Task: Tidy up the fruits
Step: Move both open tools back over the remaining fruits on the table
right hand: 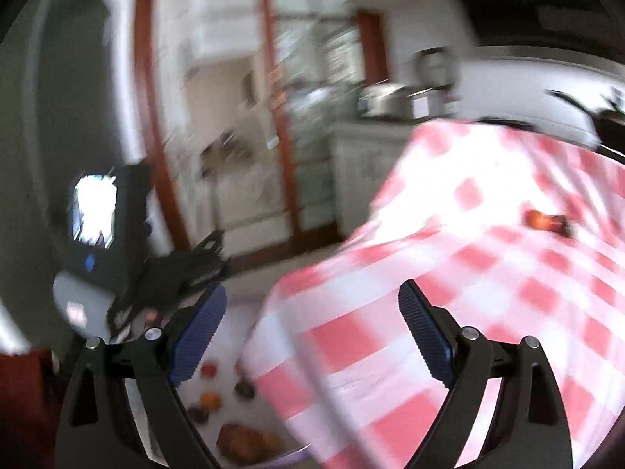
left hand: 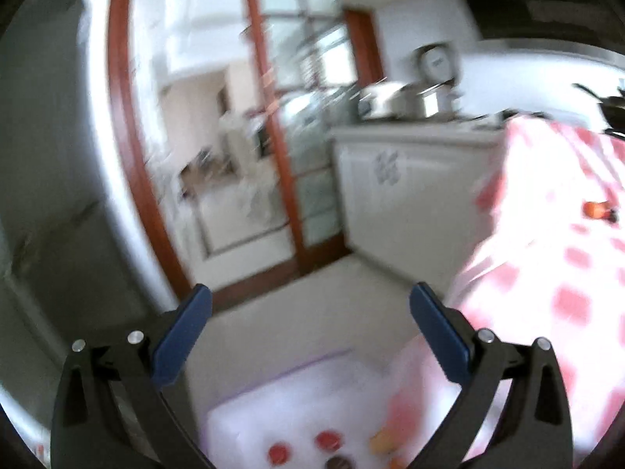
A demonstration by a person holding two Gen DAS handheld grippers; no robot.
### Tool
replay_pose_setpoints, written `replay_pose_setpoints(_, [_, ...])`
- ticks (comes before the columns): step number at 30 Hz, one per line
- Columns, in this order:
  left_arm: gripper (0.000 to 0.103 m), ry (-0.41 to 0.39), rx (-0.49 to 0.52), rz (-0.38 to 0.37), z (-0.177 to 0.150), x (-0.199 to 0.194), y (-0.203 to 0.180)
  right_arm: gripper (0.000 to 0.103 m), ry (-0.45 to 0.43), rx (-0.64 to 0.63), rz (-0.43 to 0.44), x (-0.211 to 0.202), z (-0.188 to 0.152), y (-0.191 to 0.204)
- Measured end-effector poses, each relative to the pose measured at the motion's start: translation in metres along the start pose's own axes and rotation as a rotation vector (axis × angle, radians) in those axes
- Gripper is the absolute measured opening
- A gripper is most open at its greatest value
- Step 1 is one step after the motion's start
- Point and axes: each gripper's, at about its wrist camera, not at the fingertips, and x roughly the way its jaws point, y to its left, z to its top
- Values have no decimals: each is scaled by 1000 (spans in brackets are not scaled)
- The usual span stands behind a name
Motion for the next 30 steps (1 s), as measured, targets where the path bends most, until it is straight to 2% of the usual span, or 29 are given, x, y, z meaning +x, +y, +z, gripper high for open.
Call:
replay_pose_setpoints(3, [102,0,44,-155,27,1,-51,87,-28,143,-163,-11,13,-65])
replay_pose_setpoints(6, [102,86,56,-378,48,18,-115,87,6,276,-271,-10,16,-123])
replay_pose_setpoints(7, [102,138,69,-471,53,29,-145,87,22,331,-308,-10,14,-147])
replay_pose_setpoints(8, [102,178,82,-532,55,38,-169,87,44,371,-335,-5,12,-167])
replay_pose_setpoints(11, [102,292,104,-672,55,60,-239,87,104,468,-448,-6,3,-224])
replay_pose_setpoints(14, [102,387,88,-801,57,89,-290,87,129,516,-502,-3,-2,-268])
replay_pose_setpoints(17, [102,449,62,-852,54,113,-320,87,167,539,-553,11,-6,-312])
replay_pose_setpoints(21, [102,523,-2,-884,46,139,-341,87,243,525,-557,52,-5,-351])
replay_pose_setpoints(24, [101,487,-50,-932,44,135,-335,87,282,468,-538,85,1,-365])
replay_pose_setpoints(27, [102,429,-36,-944,46,124,-331,87,374,348,-506,137,19,-374])
replay_pose_setpoints(30, [102,440,-40,-953,46,125,-332,86,436,252,-502,174,35,-379])
